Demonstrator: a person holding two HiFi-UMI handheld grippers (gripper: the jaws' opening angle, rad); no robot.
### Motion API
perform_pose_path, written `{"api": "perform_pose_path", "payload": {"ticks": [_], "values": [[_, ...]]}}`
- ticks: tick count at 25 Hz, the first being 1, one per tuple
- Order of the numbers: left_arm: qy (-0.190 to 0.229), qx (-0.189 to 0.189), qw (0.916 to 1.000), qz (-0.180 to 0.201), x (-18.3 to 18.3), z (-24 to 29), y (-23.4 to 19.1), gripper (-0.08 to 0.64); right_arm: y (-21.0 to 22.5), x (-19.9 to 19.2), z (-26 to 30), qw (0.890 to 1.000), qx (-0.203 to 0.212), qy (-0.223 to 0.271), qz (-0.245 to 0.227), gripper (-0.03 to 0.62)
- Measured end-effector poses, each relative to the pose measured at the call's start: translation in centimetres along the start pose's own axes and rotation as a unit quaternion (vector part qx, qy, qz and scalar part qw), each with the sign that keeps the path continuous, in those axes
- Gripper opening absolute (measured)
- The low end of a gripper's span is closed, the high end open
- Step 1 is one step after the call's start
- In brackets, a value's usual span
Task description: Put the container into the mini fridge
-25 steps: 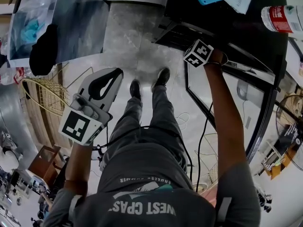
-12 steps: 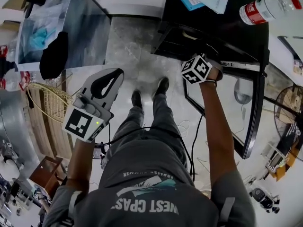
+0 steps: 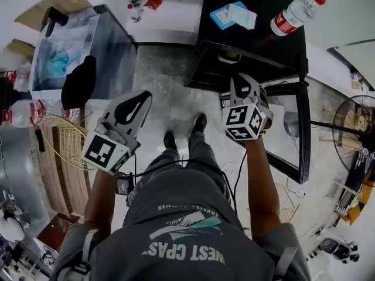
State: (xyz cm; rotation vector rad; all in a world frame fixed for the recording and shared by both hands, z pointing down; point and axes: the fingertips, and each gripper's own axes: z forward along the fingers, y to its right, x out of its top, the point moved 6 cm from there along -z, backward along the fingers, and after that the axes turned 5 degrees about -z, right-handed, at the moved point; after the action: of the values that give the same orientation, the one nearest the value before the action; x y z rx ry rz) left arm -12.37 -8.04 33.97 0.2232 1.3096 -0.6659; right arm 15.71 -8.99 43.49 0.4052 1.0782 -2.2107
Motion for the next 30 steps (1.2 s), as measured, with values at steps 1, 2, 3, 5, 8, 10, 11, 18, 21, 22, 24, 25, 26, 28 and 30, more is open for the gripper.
{"api": "perform_pose_path", "payload": {"ticks": [1, 2, 3, 5, 8, 10, 11, 18, 21, 22, 24, 25, 26, 28, 30], "values": [[0.005, -0.002, 1.0, 0.005, 0.3, -0.3, 0.0, 0.026, 0.5, 0.7, -1.3, 1.0, -0.006, 0.012, 0.013, 0.06], [0.011, -0.004, 0.9999, 0.01, 0.6, -0.6, -0.1, 0.026, 1.0, 1.4, -2.6, 0.999, -0.012, 0.024, 0.028, 0.058], [0.015, -0.005, 0.9998, 0.015, 0.9, -0.9, -0.1, 0.026, 1.5, 2.1, -3.9, 0.998, -0.017, 0.037, 0.043, 0.055], [0.025, -0.009, 0.9994, 0.023, 1.5, -1.3, -0.1, 0.026, 2.5, 3.6, -6.6, 0.995, -0.023, 0.066, 0.075, 0.051], [0.035, -0.016, 0.9987, 0.032, 2.4, -1.9, 0.2, 0.026, 4.1, 5.8, -10.6, 0.985, -0.029, 0.116, 0.121, 0.046], [0.042, -0.021, 0.9982, 0.038, 3.0, -2.2, 0.3, 0.026, 5.2, 6.9, -13.3, 0.975, -0.033, 0.153, 0.158, 0.043], [0.046, -0.024, 0.9978, 0.042, 3.3, -2.4, 0.4, 0.026, 5.8, 7.4, -14.7, 0.968, -0.037, 0.173, 0.176, 0.04], [0.067, -0.03, 0.9956, 0.059, 5.0, -4.3, 0.7, 0.026, 8.6, 9.0, -22.8, 0.921, -0.028, 0.281, 0.267, 0.028], [0.073, -0.029, 0.9949, 0.063, 5.4, -5.2, 0.7, 0.026, 9.3, 9.5, -25.5, 0.902, -0.02, 0.311, 0.298, 0.026], [0.076, -0.029, 0.9947, 0.064, 5.5, -5.4, 0.7, 0.026, 9.5, 9.6, -26.2, 0.901, -0.022, 0.315, 0.297, 0.026], [0.079, -0.028, 0.9944, 0.064, 5.7, -5.7, 0.7, 0.026, 9.6, 9.9, -27.2, 0.902, -0.028, 0.318, 0.292, 0.026], [0.079, -0.028, 0.9944, 0.064, 5.7, -5.9, 0.7, 0.026, 9.6, 9.9, -27.5, 0.902, -0.029, 0.319, 0.29, 0.026], [0.08, -0.028, 0.9944, 0.064, 5.7, -6.0, 0.8, 0.026, 9.6, 10.0, -27.8, 0.901, -0.03, 0.32, 0.29, 0.026], [0.08, -0.029, 0.9943, 0.065, 5.6, -6.2, 0.9, 0.026, 9.5, 9.9, -28.1, 0.9, -0.03, 0.321, 0.293, 0.026], [0.08, -0.03, 0.9942, 0.065, 5.5, -6.4, 1.0, 0.026, 9.4, 9.9, -28.3, 0.899, -0.03, 0.322, 0.296, 0.026]]}}
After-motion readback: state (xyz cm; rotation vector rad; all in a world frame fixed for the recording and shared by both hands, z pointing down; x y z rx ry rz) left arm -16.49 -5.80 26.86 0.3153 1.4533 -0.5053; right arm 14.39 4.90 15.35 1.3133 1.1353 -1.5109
